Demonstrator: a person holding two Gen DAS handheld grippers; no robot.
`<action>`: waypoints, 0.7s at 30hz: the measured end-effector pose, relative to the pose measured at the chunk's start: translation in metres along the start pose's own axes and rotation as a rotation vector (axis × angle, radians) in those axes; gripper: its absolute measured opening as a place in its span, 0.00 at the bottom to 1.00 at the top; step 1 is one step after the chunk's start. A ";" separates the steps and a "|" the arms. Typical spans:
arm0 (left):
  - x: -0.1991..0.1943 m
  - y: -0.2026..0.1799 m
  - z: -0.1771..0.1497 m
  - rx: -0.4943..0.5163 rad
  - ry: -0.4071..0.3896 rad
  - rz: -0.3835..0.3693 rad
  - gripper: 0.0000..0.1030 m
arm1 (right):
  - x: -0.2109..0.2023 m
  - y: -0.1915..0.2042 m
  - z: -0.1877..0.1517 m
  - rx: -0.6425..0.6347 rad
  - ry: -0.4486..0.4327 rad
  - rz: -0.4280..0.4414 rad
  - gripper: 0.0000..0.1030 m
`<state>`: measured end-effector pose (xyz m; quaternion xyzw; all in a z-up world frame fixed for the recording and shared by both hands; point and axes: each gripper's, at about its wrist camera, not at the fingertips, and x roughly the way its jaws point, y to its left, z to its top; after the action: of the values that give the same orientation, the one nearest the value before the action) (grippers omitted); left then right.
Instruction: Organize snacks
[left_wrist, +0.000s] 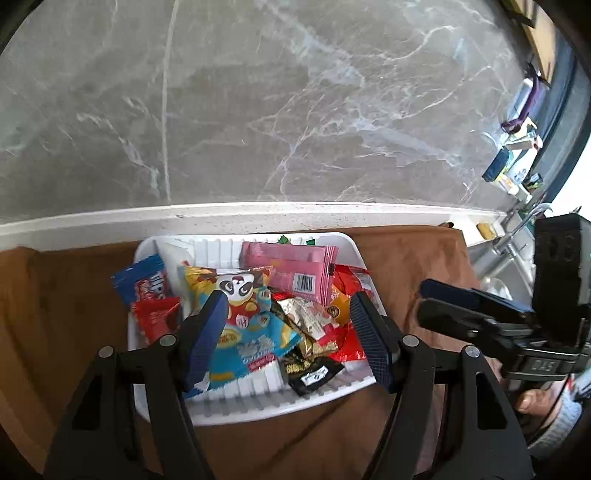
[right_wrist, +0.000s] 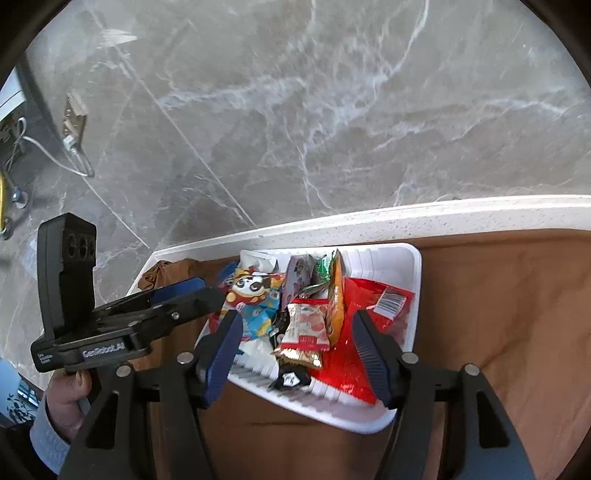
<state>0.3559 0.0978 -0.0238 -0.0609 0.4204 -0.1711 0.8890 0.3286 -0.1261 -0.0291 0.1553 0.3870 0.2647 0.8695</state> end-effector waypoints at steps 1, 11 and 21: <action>-0.006 -0.003 -0.002 0.006 -0.004 0.009 0.67 | -0.006 0.003 -0.002 -0.006 -0.008 -0.002 0.67; -0.055 -0.031 -0.022 0.068 -0.053 0.102 0.88 | -0.058 0.029 -0.028 -0.100 -0.084 -0.076 0.83; -0.098 -0.067 -0.040 0.171 -0.101 0.150 0.89 | -0.098 0.044 -0.047 -0.121 -0.151 -0.115 0.87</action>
<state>0.2501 0.0711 0.0387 0.0383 0.3625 -0.1358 0.9212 0.2234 -0.1445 0.0188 0.0997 0.3119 0.2245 0.9178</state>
